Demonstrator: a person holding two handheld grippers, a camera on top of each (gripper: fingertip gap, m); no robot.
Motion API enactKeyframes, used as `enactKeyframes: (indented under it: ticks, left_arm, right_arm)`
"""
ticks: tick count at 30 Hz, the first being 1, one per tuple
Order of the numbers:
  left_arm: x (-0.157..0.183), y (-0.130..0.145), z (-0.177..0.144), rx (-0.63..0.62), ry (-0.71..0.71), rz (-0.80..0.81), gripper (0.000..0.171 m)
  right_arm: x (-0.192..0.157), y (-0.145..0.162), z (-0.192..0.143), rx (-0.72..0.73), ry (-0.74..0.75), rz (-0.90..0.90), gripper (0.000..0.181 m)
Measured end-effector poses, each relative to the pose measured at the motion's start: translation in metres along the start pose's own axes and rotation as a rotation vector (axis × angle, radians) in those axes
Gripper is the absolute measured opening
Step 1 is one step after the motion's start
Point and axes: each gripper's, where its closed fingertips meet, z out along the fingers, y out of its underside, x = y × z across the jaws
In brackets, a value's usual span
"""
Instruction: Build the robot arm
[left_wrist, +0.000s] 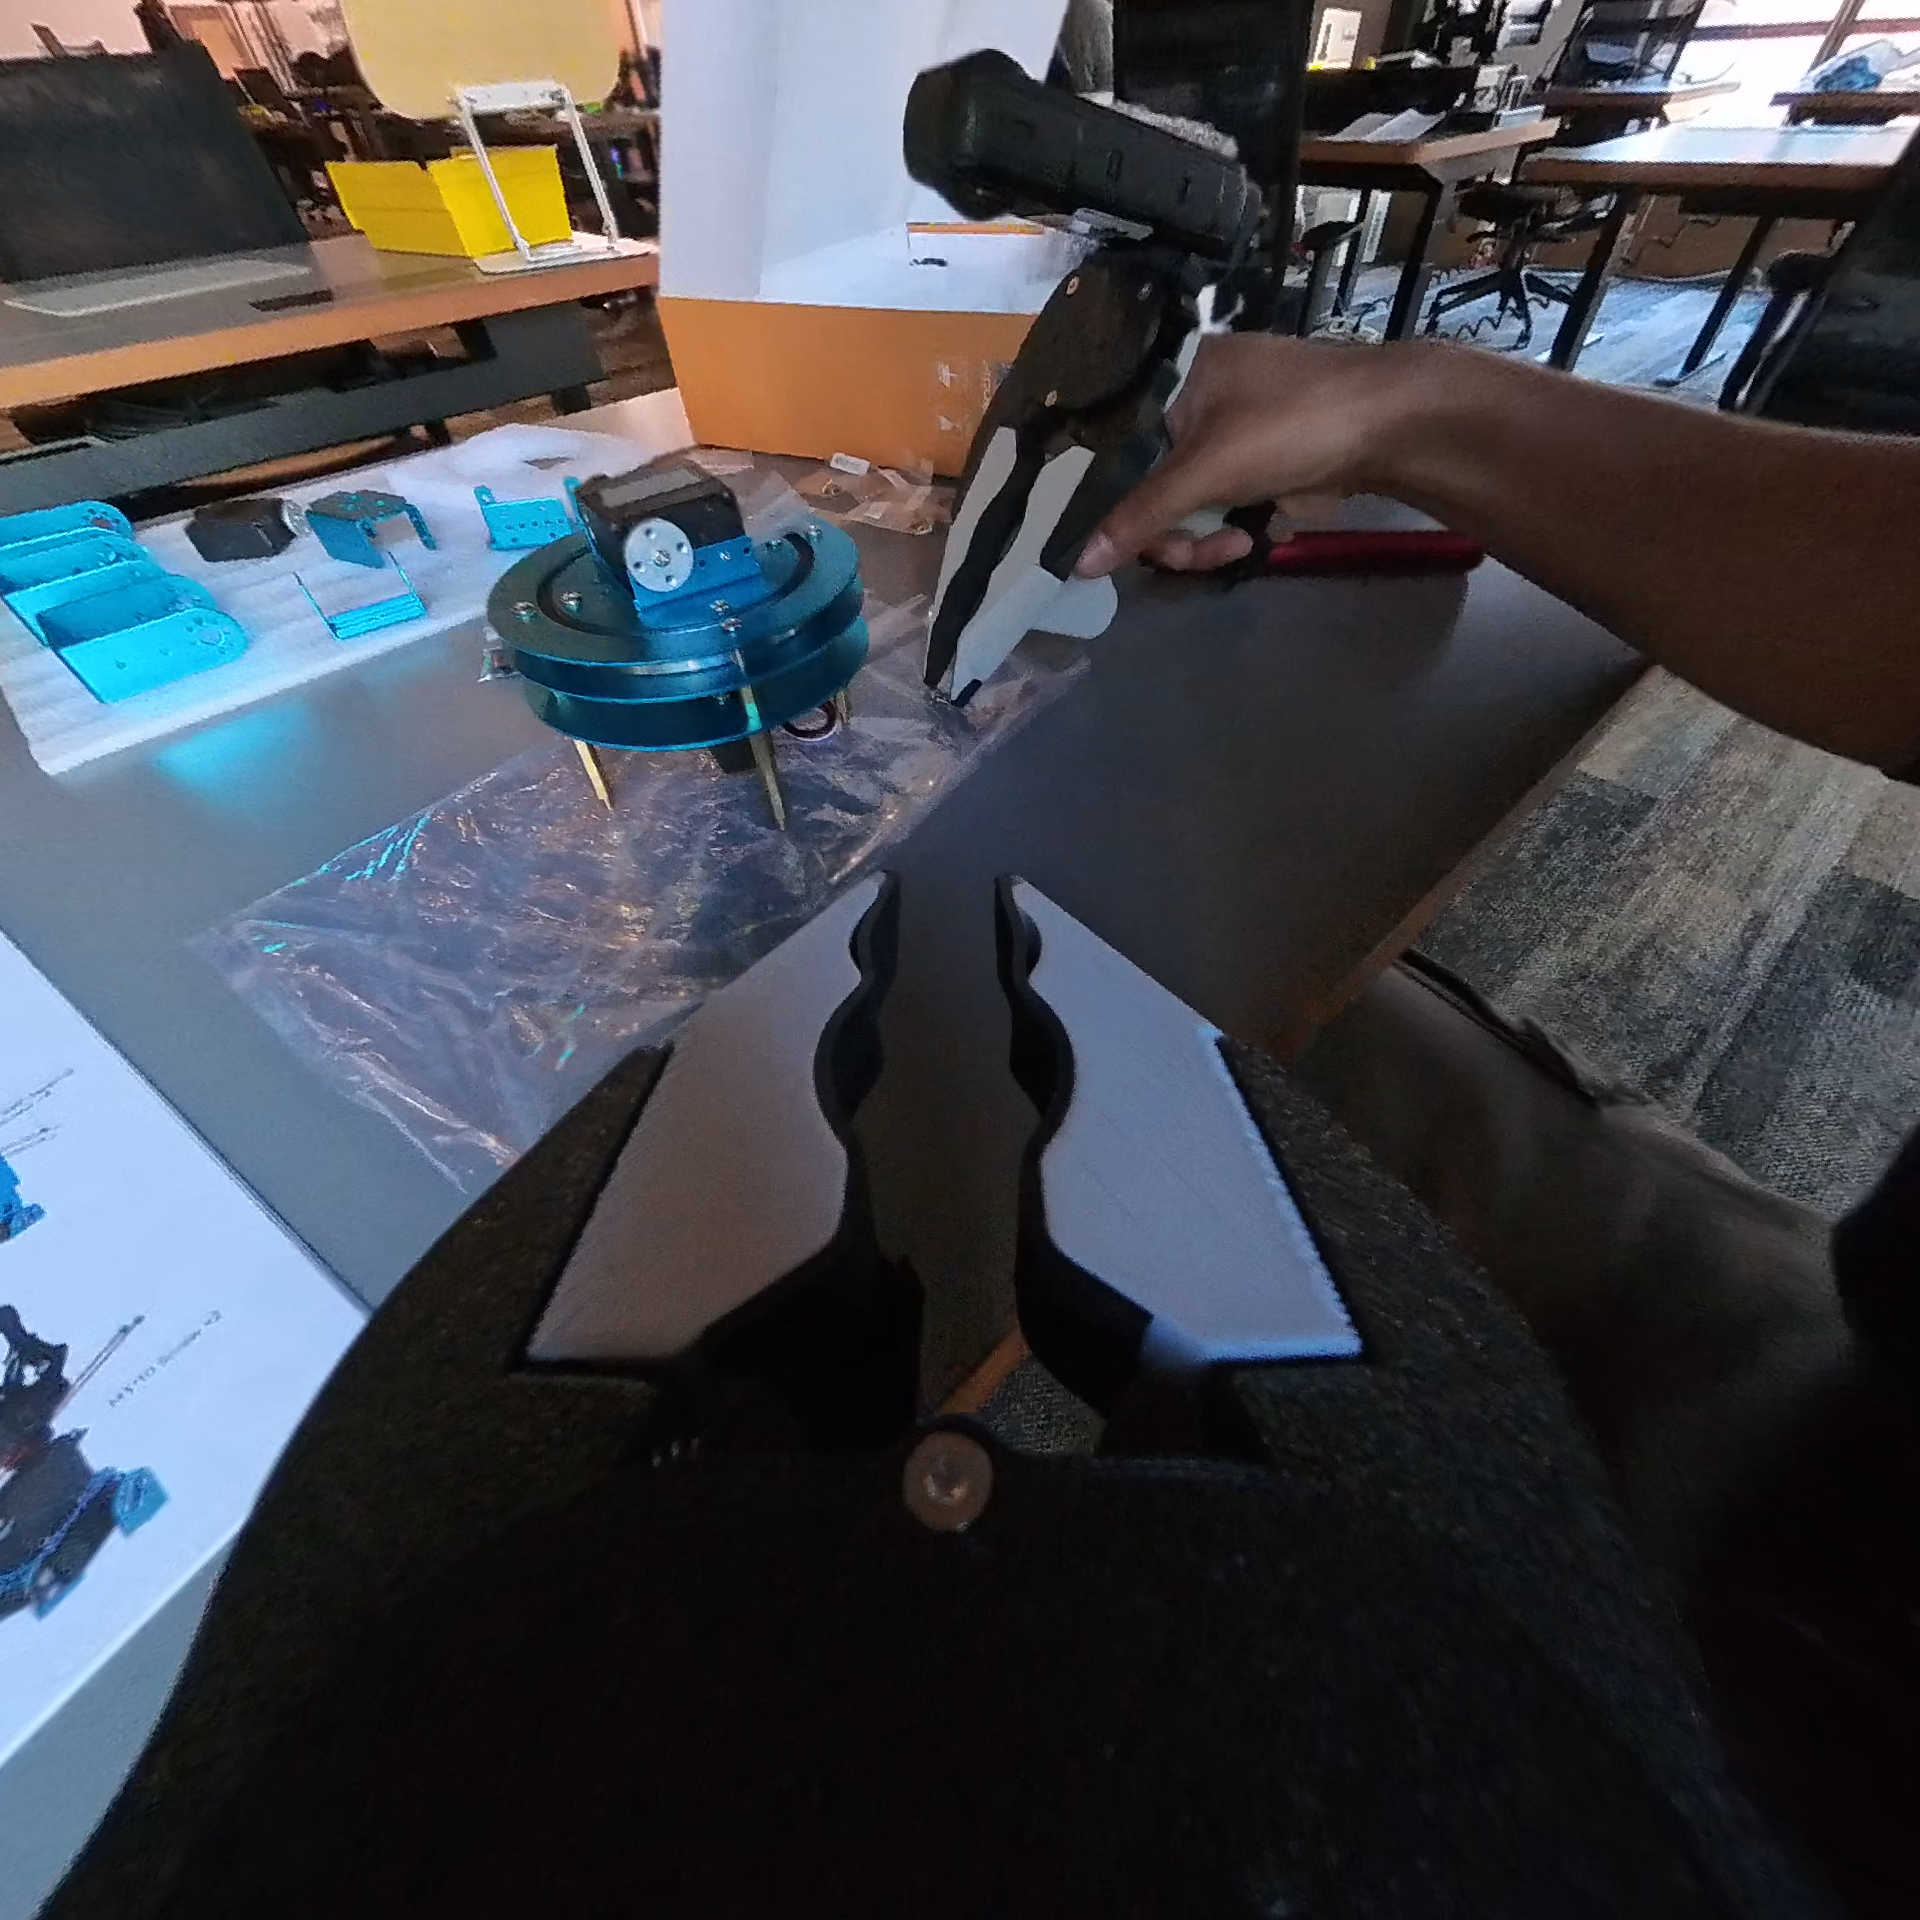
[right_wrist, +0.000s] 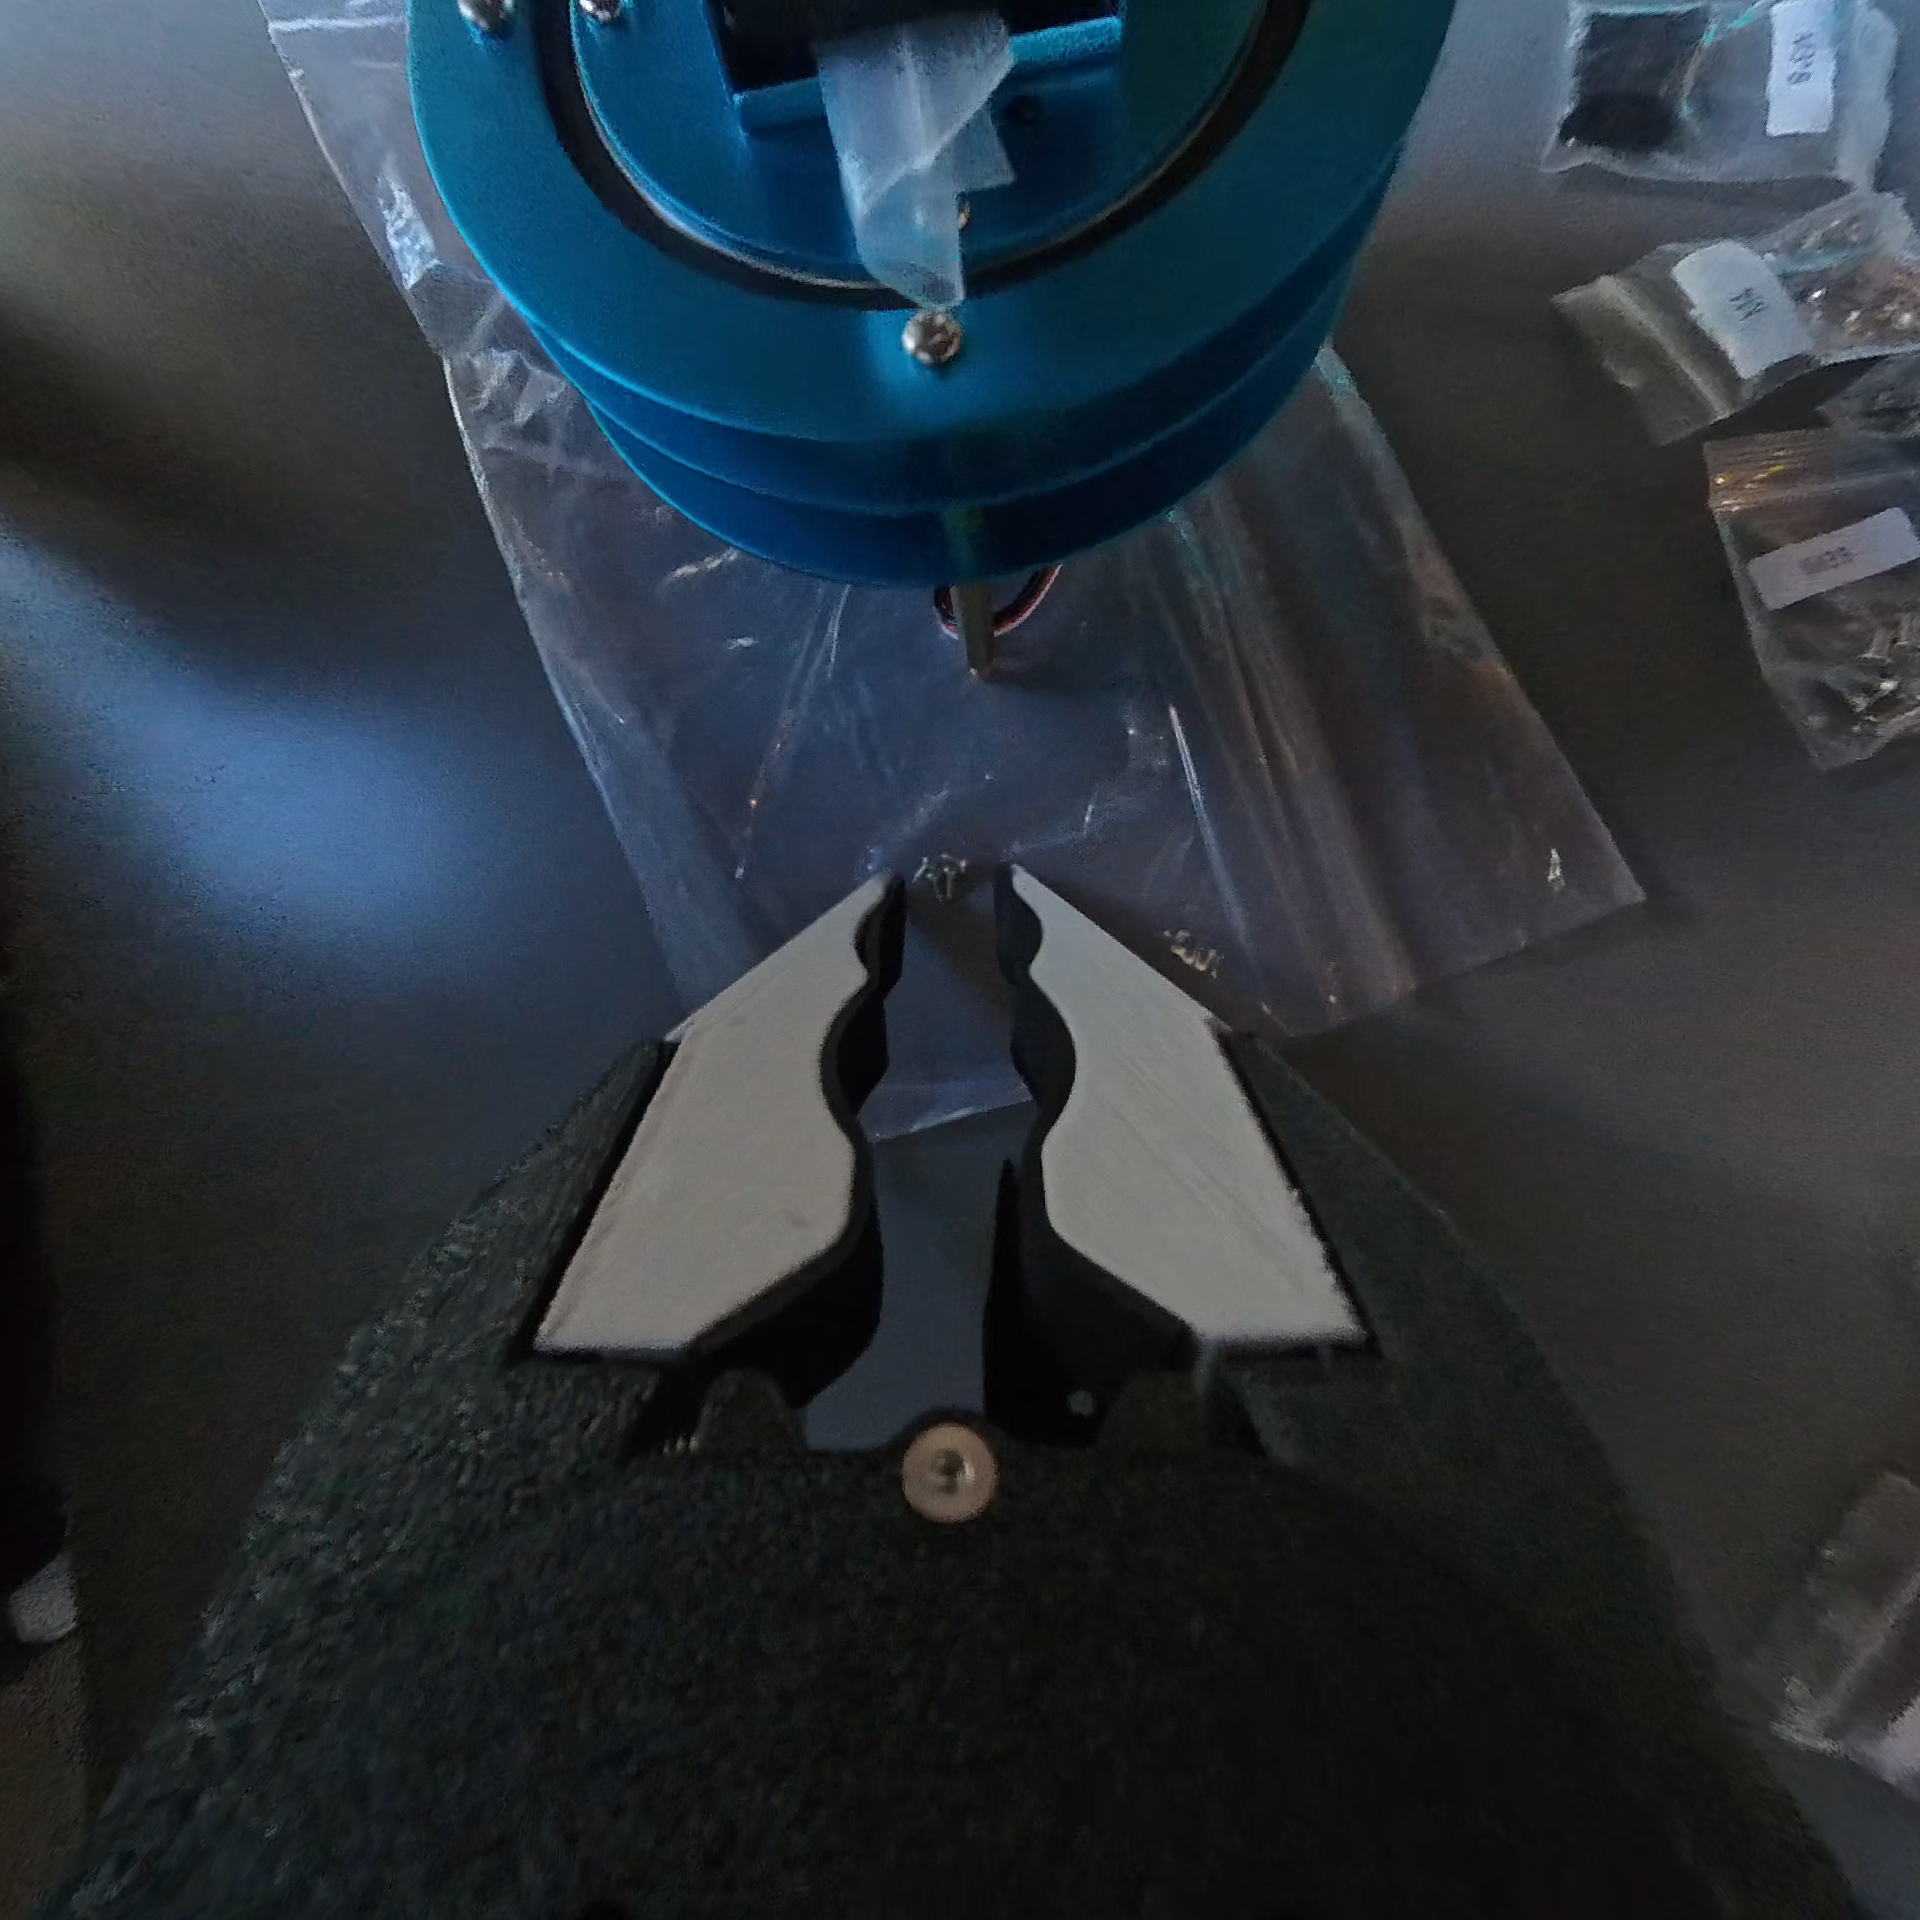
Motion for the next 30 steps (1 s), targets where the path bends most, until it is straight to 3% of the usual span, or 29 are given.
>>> enactKeyframes:
  ticks: [6, 12, 18, 25, 30]
  left_arm:
    - [-0.016, -0.005, 0.010, -0.006, -0.013, 0.007, 0.017]
    - [-0.022, -0.006, 0.024, -0.013, -0.016, -0.019, 0.017]
    - [-0.032, -0.016, 0.060, -0.018, -0.038, -0.044, 0.017]
    - [-0.017, -0.041, 0.097, 0.091, 0.076, -0.142, 0.017]
    - [0.001, -0.073, 0.101, 0.234, 0.061, 0.047, 0.014]
  right_arm:
    - [0.001, 0.001, 0.000, -0.070, 0.018, -0.084, 0.004]
    - [-0.001, 0.002, -0.008, -0.030, 0.081, -0.102, 0.002]
    - [-0.003, -0.027, -0.028, 0.269, 0.002, 0.045, 0.001]
    - [-0.060, -0.084, -0.084, 0.761, -0.368, 0.074, 0.001]
    - [-0.082, -0.102, -0.112, 0.922, -0.578, 0.125, 0.001]
